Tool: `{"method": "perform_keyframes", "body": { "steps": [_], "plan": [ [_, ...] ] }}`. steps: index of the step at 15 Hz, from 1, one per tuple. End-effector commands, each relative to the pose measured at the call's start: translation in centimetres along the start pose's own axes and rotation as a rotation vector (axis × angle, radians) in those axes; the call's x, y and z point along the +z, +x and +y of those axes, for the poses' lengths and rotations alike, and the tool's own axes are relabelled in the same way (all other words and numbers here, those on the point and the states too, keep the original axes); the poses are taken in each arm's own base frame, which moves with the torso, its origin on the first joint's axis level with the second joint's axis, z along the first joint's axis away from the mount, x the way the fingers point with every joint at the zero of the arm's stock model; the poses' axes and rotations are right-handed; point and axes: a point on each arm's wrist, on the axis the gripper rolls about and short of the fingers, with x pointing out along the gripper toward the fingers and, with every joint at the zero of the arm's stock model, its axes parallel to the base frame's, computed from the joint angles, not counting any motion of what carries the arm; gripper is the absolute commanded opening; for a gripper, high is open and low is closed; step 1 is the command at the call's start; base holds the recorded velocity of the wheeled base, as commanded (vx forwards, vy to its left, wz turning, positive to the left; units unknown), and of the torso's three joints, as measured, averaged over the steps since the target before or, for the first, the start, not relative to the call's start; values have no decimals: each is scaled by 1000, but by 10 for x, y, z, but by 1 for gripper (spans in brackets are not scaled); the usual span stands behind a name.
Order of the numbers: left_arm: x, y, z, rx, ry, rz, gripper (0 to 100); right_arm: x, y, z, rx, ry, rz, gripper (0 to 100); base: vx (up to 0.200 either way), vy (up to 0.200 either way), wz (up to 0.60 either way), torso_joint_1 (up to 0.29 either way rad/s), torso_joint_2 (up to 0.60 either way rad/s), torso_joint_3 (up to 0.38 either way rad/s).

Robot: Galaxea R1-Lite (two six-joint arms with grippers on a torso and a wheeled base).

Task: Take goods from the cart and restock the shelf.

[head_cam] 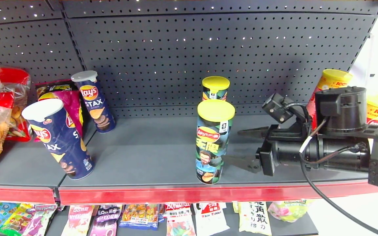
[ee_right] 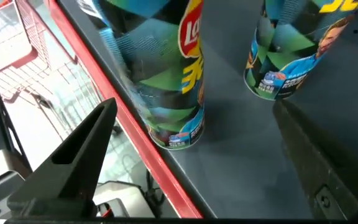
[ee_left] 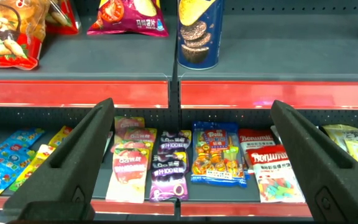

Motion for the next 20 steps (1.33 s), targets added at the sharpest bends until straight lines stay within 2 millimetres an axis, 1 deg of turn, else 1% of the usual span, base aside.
{"method": "perform_keyframes", "body": {
  "steps": [1,3,6,11,15,20],
  "plan": [
    [0,0,0,0,0,0,100,-2,5,-1,4,5,12,100,0,0,0,0,0,0],
    [0,0,0,0,0,0,100,-2,6,-1,6,5,12,100,0,0,0,0,0,0],
    [0,0,0,0,0,0,100,7,10,6,31,-13,-12,100,0,0,0,0,0,0],
    [0,0,0,0,0,0,100,9,17,16,68,-27,-13,100,0,0,0,0,0,0],
    [0,0,0,0,0,0,100,18,31,21,100,-35,-24,100,0,0,0,0,0,0],
    [0,0,0,0,0,0,100,16,45,24,119,-35,-8,100,0,0,0,0,0,0]
  ]
}}
